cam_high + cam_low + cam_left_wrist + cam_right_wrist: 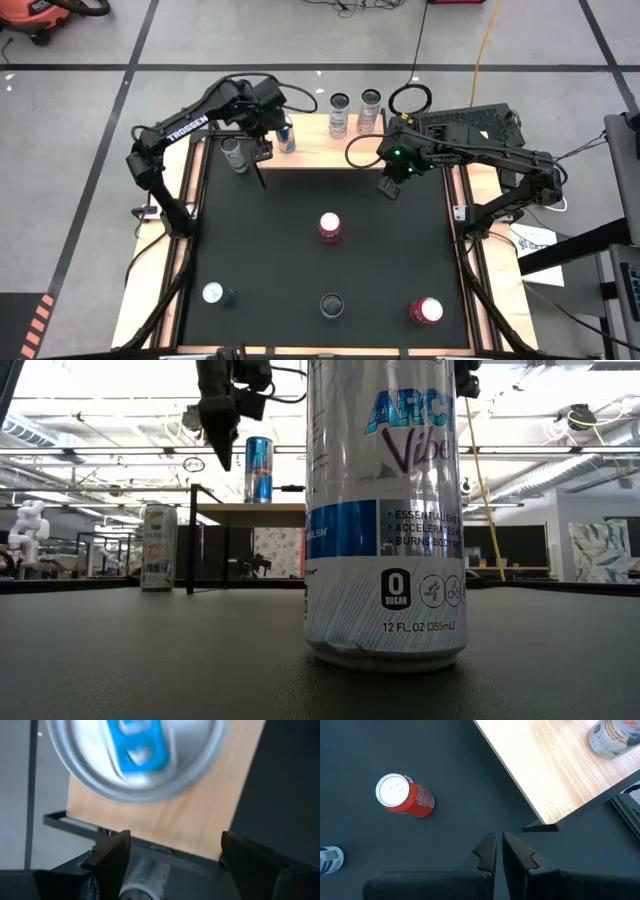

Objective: Place canned beverage on shelf
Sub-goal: Put the top blue soda can on the shelf

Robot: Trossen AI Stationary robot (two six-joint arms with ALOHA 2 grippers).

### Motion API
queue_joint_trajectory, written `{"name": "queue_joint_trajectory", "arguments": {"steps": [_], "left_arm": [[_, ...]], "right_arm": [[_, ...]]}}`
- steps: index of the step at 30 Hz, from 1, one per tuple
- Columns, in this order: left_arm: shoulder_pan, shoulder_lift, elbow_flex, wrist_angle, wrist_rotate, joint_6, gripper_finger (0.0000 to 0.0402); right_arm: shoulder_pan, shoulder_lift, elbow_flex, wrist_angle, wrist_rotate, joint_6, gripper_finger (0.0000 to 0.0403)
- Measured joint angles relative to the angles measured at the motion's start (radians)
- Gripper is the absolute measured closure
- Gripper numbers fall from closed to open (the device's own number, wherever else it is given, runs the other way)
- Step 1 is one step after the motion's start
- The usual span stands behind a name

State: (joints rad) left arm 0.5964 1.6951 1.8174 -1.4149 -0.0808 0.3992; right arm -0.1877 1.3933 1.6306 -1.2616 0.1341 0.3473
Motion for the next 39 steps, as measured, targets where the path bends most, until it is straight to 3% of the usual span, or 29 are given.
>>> {"name": "queue_joint_trajectory", "arguments": {"steps": [26, 39], "left_arm": [[0.041, 0.006, -0.005, 0.154, -0.002, 0.03, 0.01], [0.056, 0.071, -0.004, 0.216, 0.039, 0.089, 0.01]], "right_arm": [[0.0, 0.0, 0.0, 0.001, 0.0, -0.036, 0.039], [0.0, 0.0, 0.0, 0.001, 0.001, -0.051, 0.039]]}}
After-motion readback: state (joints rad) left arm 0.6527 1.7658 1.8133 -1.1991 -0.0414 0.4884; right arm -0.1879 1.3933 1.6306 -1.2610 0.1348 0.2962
